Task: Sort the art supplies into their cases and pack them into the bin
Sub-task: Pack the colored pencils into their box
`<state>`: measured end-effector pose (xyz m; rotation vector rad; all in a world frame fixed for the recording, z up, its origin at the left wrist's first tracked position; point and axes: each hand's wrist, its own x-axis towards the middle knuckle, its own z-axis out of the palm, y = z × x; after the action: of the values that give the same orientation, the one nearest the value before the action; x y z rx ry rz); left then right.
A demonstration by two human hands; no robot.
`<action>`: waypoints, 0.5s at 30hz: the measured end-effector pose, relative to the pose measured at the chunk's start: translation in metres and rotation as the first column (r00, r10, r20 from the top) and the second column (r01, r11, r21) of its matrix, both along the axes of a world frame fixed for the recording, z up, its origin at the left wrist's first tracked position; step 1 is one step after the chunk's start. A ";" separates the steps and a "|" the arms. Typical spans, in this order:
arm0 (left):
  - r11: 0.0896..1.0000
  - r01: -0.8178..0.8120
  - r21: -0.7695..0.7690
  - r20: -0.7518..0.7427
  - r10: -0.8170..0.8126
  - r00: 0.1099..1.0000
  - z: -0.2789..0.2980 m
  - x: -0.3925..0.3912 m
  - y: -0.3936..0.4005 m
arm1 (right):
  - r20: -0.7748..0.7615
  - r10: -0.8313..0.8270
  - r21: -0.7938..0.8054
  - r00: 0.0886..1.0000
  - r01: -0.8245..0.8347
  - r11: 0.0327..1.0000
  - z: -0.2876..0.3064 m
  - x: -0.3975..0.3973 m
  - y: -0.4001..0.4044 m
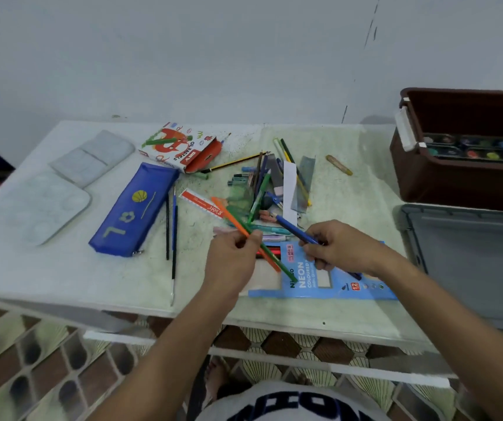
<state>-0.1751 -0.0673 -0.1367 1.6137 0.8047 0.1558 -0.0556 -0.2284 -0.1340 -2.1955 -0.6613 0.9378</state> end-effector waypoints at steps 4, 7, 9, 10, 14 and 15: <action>0.982 -0.189 0.008 -0.014 0.189 0.982 -0.010 -0.017 0.005 | 0.074 0.021 -0.015 0.997 -0.020 1.000 -0.004 -0.002 -0.001; 0.965 -0.264 -0.011 -0.036 0.263 0.964 -0.018 -0.028 0.009 | 0.094 0.014 0.001 0.995 -0.014 1.000 -0.005 -0.002 -0.003; 0.956 -0.293 -0.022 -0.038 0.292 0.956 -0.023 -0.033 0.008 | 0.102 0.013 0.009 0.995 -0.014 1.000 -0.005 -0.003 -0.004; 0.956 -0.293 -0.007 -0.039 0.292 0.955 -0.026 -0.034 0.007 | 0.113 0.016 0.006 0.993 -0.017 1.000 -0.005 -0.003 -0.004; 0.965 -0.108 0.238 -0.115 0.138 0.984 -0.028 -0.035 0.003 | 0.152 0.031 -0.015 0.988 -0.029 0.999 -0.005 -0.004 -0.004; 0.944 -0.020 0.331 -0.175 0.082 0.981 -0.028 -0.034 0.004 | 0.158 0.036 -0.022 0.987 -0.033 0.999 -0.005 -0.004 -0.003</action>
<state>-0.2094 -0.0637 -0.1648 1.9433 1.0059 0.1850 -0.0597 -0.2319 -0.1387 -2.2996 -0.7692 0.7955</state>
